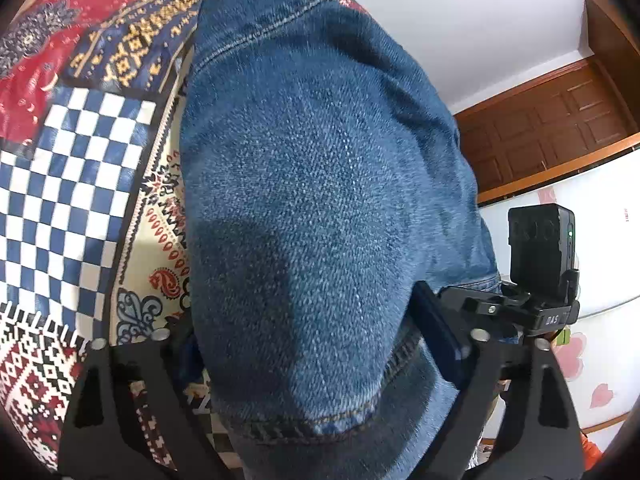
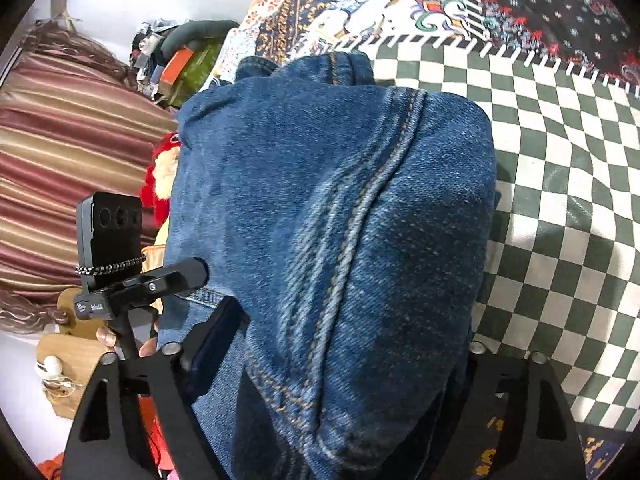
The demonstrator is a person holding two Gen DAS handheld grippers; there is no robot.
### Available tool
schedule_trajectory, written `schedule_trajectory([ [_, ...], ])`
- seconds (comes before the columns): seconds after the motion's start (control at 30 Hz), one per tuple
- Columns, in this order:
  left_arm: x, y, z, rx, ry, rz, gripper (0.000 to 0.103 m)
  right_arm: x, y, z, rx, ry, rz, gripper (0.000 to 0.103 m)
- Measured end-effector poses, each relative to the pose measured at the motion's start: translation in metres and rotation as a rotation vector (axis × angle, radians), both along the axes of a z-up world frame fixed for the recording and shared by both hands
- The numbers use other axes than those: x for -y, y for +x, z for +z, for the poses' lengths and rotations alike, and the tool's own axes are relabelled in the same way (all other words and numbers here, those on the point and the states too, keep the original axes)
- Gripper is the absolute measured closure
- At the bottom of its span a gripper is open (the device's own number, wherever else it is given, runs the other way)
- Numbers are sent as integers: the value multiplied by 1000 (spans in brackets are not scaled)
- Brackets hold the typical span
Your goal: Fold large clothes
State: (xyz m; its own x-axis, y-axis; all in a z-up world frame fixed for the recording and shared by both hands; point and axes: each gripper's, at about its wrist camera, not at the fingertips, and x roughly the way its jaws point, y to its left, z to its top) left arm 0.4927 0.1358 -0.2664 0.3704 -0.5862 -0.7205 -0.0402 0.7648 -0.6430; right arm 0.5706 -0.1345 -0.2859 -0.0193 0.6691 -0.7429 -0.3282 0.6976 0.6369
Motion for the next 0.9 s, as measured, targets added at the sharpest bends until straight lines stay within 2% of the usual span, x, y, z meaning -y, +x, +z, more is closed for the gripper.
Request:
schedule_trajectory([
  [0.17, -8, -15, 27, 58, 59, -15, 33, 0, -10, 21, 44, -6, -10, 48],
  [0.33, -12, -39, 61, 124, 118, -27, 43, -2, -28, 49, 118, -18, 9, 60],
  [0.73, -52, -100, 149, 287, 148, 38, 44, -31, -79, 136, 287, 26, 34, 63],
  [0.9, -68, -118, 164, 315, 153, 78, 44, -57, -98, 164, 329, 44, 53, 63],
])
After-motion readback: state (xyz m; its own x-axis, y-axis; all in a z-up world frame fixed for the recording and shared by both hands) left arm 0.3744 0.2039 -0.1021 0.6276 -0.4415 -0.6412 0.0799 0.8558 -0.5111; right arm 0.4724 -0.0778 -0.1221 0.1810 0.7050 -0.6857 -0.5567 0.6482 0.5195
